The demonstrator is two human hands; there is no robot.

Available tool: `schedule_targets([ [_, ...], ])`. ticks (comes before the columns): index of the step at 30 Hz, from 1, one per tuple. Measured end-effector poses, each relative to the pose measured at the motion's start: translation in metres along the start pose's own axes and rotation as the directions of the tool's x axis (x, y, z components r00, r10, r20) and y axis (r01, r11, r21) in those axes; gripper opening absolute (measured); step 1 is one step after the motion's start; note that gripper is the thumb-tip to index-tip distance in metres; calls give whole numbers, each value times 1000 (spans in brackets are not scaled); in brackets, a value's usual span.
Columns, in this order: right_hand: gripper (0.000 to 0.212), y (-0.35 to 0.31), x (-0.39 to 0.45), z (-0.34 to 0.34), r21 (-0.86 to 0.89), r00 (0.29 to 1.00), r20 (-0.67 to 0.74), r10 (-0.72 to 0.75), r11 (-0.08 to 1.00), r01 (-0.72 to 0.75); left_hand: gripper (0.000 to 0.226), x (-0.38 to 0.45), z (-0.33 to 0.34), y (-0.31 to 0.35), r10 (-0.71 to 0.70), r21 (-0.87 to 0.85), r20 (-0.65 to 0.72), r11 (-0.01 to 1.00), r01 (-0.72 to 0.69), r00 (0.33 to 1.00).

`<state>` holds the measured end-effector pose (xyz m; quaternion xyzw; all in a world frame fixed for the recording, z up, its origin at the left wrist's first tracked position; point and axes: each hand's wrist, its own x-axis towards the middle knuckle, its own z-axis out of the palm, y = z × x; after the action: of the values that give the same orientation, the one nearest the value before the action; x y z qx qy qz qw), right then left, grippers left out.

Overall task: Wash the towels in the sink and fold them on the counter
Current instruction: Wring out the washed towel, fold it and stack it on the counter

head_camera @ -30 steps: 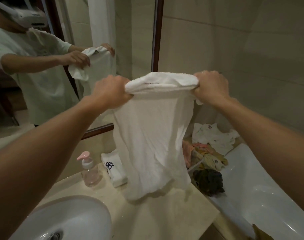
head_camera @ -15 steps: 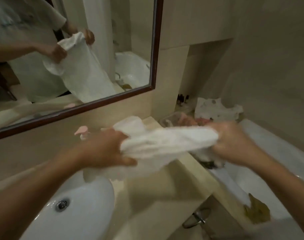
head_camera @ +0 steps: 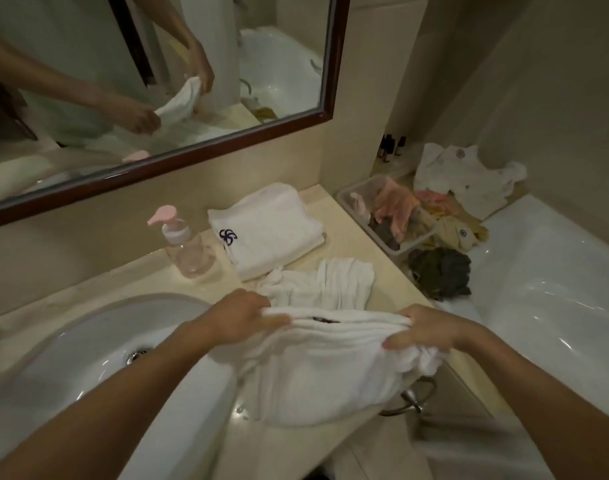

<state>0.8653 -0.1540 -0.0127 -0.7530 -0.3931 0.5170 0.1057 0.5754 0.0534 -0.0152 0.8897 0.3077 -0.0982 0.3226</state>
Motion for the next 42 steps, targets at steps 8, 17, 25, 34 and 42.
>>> schedule_targets([
  [8,82,-19,65,-3,-699,969,-234,-81,707,-110,6,53,12,-9,-242,-576,-94,805,146,966],
  [17,26,-92,144,79,113,920,-263,-291,938,329,23,69,27,-7,-475,-961,-67,266,71,877],
  [25,17,-76,142,83,337,937,-229,-265,881,332,16,100,60,-16,-334,-105,-405,942,320,851],
  [34,25,-73,151,88,519,943,-321,-86,817,251,13,97,46,-21,-558,-498,-373,794,347,741],
  [42,20,-71,134,76,467,946,-312,-93,852,237,17,67,56,-31,-644,-611,-474,732,303,601],
])
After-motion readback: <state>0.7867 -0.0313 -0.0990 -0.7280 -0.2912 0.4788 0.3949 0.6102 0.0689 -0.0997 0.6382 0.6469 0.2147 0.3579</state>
